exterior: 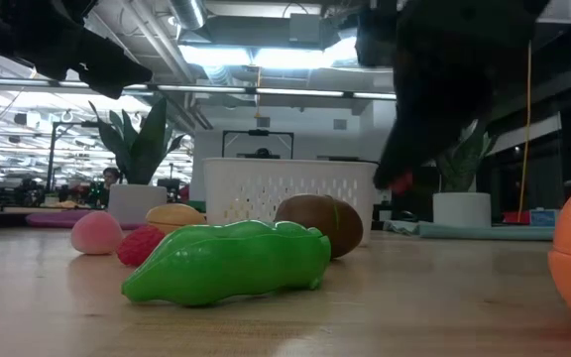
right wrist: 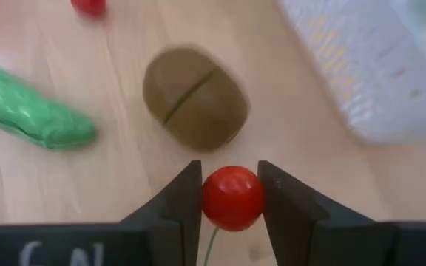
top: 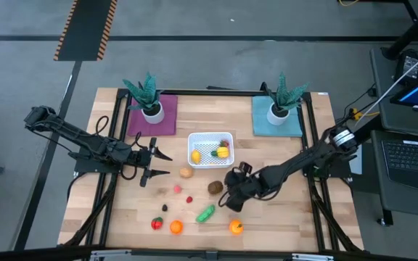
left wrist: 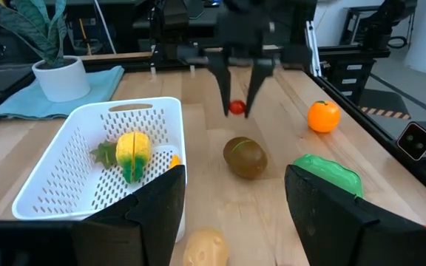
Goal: Pick and placing Produce into tupperware
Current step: Put the red cherry into the white bin
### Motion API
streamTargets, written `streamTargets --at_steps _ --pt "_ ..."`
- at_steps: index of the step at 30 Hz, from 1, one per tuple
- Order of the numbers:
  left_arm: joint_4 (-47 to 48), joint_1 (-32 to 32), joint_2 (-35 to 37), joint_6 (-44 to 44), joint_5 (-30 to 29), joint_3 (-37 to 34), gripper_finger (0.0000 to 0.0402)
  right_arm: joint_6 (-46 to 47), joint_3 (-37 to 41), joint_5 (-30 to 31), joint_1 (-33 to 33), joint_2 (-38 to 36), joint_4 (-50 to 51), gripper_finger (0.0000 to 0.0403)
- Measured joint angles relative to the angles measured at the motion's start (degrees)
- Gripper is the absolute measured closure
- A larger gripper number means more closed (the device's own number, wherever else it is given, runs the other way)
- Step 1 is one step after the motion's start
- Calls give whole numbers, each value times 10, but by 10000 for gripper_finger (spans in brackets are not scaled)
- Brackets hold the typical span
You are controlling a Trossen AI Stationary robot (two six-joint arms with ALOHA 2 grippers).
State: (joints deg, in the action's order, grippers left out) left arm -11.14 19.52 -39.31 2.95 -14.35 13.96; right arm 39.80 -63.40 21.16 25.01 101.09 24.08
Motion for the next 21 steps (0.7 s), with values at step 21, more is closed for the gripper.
streamTargets --at_steps 21 --pt "1 0 0 -1 0 0 177 -207 294 70 -34 -247 -406 285"
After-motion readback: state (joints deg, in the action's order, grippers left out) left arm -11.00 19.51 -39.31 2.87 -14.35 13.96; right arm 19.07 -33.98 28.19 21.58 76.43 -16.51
